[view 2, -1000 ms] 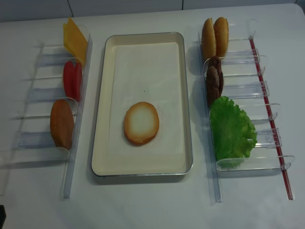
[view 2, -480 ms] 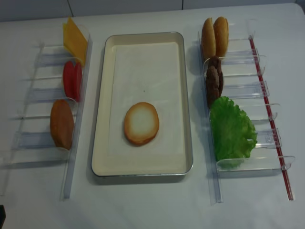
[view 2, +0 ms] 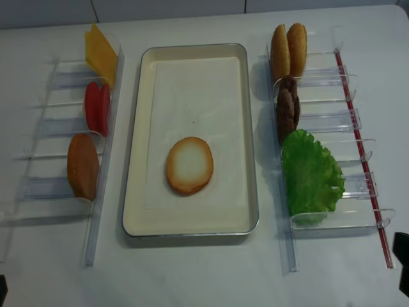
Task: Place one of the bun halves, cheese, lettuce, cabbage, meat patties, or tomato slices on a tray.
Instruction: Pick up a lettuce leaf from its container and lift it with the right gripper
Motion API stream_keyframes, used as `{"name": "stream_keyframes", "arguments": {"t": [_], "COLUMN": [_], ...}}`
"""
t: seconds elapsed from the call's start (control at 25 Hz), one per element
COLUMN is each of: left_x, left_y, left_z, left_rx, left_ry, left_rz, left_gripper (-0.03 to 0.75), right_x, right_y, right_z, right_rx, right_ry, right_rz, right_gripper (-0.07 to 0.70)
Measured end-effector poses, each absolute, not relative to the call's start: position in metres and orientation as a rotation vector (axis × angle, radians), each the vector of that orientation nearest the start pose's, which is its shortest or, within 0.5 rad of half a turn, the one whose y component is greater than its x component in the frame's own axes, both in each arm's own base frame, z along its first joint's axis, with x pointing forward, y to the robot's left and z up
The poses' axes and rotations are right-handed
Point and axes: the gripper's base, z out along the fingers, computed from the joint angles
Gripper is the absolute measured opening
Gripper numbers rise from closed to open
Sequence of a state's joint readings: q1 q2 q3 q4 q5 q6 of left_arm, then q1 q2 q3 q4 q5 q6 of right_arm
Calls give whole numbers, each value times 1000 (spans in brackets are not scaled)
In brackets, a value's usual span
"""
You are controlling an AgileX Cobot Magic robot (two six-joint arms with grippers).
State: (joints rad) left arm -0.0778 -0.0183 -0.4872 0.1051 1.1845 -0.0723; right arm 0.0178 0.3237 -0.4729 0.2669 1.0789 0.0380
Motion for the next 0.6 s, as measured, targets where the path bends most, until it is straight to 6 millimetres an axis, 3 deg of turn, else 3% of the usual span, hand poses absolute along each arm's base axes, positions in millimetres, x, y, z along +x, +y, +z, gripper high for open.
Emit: {"name": "stream_keyframes", "arguments": {"t": [0.28,0.6], "left_x": [-11,-11], "left_y": [10,10], "left_z": [264,264], "left_rx": [-7,-7], "left_ry": [2158,2158], "left_rz": [41,41], "left_gripper": [259,259], "right_x": [91,135], "right_y": [33,44], "right_z": [265,243], "right_rx": [38,-10], "right_ry": [2429,2555], "right_rz": [519,667], "right_gripper": [389,433]}}
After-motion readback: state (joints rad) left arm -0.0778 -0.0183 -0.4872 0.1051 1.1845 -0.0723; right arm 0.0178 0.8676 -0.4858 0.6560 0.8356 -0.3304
